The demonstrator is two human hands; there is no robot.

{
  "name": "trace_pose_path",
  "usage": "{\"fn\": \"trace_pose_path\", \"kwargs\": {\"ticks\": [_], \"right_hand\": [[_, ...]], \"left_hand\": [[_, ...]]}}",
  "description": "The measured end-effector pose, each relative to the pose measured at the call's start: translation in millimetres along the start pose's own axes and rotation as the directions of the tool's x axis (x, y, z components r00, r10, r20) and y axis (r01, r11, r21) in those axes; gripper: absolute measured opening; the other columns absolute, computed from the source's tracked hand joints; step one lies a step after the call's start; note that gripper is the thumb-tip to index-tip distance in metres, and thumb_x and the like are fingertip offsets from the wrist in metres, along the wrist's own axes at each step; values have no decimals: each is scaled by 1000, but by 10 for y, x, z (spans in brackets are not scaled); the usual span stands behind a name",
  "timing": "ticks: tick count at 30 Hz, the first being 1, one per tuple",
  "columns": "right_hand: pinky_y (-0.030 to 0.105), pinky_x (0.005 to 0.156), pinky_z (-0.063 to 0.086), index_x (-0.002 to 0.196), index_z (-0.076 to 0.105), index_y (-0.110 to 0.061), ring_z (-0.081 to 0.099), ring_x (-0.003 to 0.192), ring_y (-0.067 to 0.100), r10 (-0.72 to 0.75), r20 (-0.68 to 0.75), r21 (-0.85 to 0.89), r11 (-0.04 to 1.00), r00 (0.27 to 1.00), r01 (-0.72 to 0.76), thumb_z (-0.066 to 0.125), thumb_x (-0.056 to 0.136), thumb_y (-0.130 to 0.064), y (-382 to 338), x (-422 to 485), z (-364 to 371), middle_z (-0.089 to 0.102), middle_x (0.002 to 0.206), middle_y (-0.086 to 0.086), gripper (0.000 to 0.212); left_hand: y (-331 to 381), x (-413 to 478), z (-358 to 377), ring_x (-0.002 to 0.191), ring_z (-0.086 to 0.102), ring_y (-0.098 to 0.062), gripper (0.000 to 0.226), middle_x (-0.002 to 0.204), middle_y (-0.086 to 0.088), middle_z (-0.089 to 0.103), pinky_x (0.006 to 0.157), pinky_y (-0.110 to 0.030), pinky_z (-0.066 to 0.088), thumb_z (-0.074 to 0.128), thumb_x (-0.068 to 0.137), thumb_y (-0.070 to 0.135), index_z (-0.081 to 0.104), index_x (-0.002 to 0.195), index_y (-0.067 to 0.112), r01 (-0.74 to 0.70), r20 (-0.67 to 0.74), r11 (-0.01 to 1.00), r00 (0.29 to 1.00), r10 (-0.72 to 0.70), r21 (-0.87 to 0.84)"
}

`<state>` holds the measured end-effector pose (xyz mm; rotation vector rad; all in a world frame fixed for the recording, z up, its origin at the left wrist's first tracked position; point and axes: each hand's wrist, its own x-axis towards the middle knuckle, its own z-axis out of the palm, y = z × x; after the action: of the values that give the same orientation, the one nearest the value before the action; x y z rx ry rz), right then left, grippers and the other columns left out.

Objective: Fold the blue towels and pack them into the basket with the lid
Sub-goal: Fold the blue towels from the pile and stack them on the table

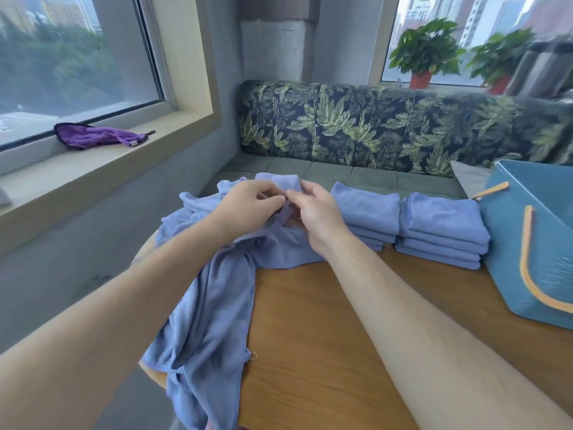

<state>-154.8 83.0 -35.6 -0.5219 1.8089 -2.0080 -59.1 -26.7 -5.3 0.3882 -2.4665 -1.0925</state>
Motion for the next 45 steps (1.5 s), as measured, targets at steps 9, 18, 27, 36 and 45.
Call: {"fn": "trace_pose_path", "kwargs": {"ticks": [9,18,27,36,45], "right_hand": [[31,84,54,127,62,-15,68,104,18,157,-162,-18,987,974,-162,69,78,3,157,-898,-1558,69,122,6,52],[26,69,40,118,53,-9,56,94,22,233,-473,-366,825,850,-430,64,86,-8,703,-1628,-2169,56,104,3,34],[29,58,40,78,56,-12,50,65,15,119,-410,-356,892,905,-278,62,92,-22,614,-1693,-2138,53,70,0,18],[46,96,54,116,70,-15,72,102,26,268,-200,165,957,942,-237,52,100,-36,389,-1672,-2029,75,111,10,32],[27,68,53,108,72,-4,65,83,18,284,-165,222,944,944,-245,63,94,-6,228,-1541,-1877,71,97,10,17]], "left_hand": [[209,-445,788,70,63,-5,6,78,9,69,65,-22,47,68,91,25,69,88,20,10,106,989,994,-26,149],[186,-884,1773,73,63,-14,14,72,4,68,64,-25,42,68,89,25,74,82,14,-83,347,948,937,-30,307],[488,-843,1953,56,51,-10,51,55,9,54,61,-30,43,60,88,65,68,74,17,-73,392,968,920,-27,240],[722,-857,1876,71,59,-9,10,81,6,68,66,-23,47,70,90,27,67,93,18,185,307,949,946,-102,-256],[845,-832,1640,62,57,-10,20,73,3,64,56,-23,44,73,91,28,59,95,14,223,237,815,965,-109,-534]]}}
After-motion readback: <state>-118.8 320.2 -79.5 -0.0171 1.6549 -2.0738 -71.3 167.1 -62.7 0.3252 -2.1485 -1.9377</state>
